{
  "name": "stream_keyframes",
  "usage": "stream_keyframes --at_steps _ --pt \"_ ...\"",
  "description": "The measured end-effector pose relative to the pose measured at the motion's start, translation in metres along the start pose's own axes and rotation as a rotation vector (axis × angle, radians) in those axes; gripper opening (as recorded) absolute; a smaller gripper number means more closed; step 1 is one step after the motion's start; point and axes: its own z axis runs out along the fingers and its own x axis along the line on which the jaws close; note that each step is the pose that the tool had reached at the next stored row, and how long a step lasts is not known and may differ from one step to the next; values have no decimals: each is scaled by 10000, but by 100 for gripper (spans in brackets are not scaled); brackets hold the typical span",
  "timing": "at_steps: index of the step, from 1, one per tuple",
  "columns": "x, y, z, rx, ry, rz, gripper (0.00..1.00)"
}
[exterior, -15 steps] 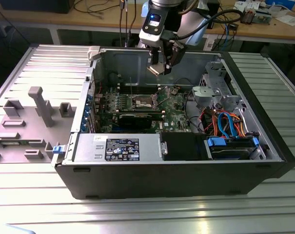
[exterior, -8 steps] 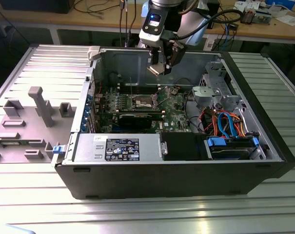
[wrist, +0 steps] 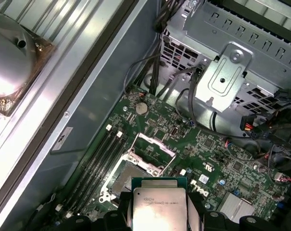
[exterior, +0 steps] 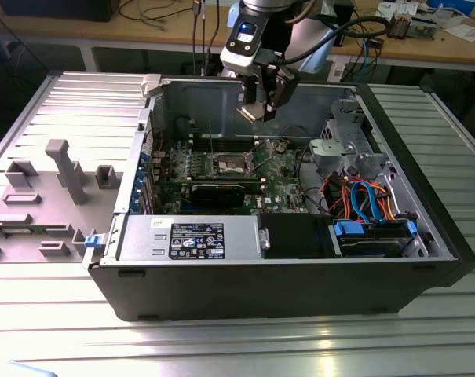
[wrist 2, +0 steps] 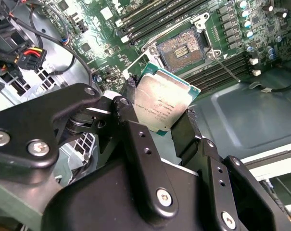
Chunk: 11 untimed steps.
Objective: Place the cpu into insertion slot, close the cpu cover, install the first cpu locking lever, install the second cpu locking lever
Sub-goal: 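Place the cpu into insertion slot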
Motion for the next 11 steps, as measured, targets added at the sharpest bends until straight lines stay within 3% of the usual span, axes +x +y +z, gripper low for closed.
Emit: stream_keyframes --at_steps 5,9,11 --pt "14 -23 8 -3 0 31 54" --pt "13 -24 14 -5 -32 436 54" --pt "14 -24 15 -7 -34 464 54"
